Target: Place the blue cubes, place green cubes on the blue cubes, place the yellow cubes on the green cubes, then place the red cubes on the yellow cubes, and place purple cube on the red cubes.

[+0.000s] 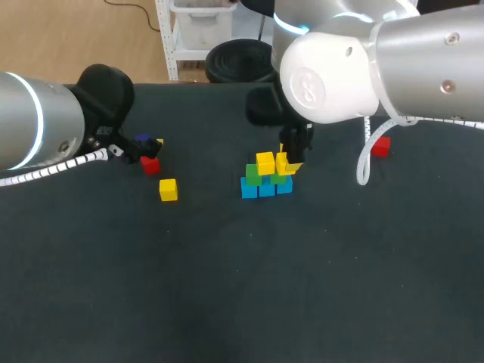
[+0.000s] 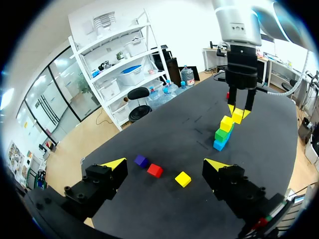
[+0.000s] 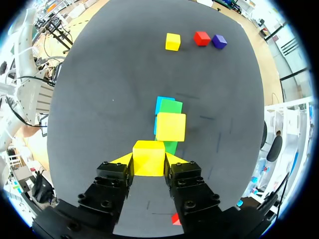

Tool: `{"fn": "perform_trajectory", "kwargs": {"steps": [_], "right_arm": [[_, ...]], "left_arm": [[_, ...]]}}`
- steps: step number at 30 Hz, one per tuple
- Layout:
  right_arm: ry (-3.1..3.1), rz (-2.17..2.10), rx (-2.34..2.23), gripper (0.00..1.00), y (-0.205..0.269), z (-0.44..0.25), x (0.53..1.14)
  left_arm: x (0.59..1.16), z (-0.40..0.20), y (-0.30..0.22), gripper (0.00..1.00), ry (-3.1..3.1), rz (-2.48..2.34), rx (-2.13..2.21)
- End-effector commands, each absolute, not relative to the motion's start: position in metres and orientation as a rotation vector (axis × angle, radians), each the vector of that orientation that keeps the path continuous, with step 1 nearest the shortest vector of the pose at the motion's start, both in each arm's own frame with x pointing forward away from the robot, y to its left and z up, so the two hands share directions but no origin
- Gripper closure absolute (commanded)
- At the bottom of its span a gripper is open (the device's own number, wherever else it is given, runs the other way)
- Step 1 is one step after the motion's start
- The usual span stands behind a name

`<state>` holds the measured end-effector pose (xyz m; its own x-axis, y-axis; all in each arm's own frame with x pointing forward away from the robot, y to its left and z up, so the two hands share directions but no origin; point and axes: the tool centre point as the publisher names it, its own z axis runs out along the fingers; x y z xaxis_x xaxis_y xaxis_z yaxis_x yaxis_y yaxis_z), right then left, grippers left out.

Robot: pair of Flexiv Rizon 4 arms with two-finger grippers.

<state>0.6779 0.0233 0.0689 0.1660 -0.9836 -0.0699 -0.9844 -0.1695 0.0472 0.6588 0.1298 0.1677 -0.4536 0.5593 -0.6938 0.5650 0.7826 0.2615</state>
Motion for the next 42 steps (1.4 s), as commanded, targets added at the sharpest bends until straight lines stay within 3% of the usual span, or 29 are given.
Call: {"fn": "perform_trajectory", "kwargs": {"steps": [1, 42], "right_arm": [[2.023, 0.135, -2.388, 1.00, 0.022, 0.067, 0.680], [2.029, 0.134, -2.384, 1.00, 0.026, 0.058, 0.699]], "left_arm": [[0.659, 0.167, 0.129, 0.00, 2.148, -0.007, 0.828], [0.659, 0.167, 0.129, 0.00, 2.148, -0.007, 0.828]]}}
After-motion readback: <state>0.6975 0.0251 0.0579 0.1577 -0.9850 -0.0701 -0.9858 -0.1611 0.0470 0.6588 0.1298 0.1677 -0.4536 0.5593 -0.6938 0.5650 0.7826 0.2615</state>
